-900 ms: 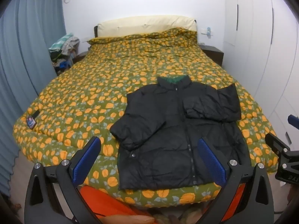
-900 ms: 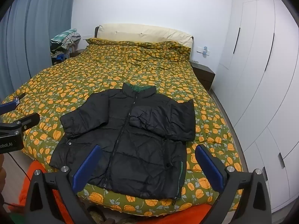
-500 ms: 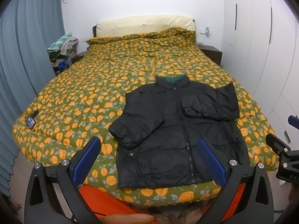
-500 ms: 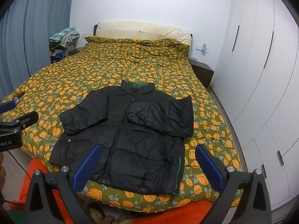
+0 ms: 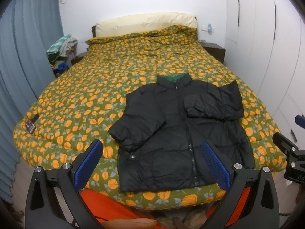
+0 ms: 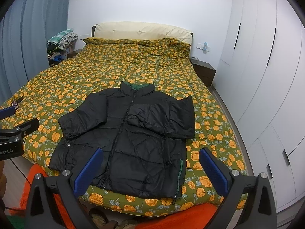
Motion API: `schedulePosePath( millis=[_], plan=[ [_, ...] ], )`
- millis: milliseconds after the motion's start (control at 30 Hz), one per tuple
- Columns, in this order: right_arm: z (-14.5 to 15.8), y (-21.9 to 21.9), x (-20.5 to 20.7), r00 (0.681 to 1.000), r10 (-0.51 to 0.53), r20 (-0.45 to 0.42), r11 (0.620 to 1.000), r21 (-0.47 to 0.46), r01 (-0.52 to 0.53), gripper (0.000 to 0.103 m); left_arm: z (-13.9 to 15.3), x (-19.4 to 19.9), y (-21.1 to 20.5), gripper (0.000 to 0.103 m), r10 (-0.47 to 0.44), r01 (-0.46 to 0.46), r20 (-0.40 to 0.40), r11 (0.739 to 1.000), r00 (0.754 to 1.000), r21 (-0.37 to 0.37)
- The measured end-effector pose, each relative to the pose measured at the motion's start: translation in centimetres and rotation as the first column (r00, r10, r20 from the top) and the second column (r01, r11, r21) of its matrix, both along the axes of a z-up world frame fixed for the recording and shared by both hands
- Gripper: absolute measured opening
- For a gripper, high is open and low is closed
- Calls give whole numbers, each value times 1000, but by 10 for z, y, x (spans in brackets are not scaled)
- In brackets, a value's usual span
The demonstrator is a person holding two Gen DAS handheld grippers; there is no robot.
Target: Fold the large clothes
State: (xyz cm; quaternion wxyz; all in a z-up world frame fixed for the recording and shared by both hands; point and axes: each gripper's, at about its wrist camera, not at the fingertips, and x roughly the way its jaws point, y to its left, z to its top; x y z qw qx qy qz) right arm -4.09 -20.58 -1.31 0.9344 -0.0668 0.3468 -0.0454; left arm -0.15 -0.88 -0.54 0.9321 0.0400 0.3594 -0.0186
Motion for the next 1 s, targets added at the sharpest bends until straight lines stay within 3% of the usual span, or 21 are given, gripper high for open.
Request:
schedulePosePath(
  millis=[400, 1000],
  plan=[
    [-1, -1, 0, 1000, -1, -4, 1000, 7, 1, 102, -11, -7, 9, 103, -4, 4, -7, 1000, 1000, -7],
    [-2, 2, -2, 1000, -13, -2, 1000, 10, 13, 102, -3, -1, -1, 103, -9, 9, -11, 1000, 1000, 4]
  ],
)
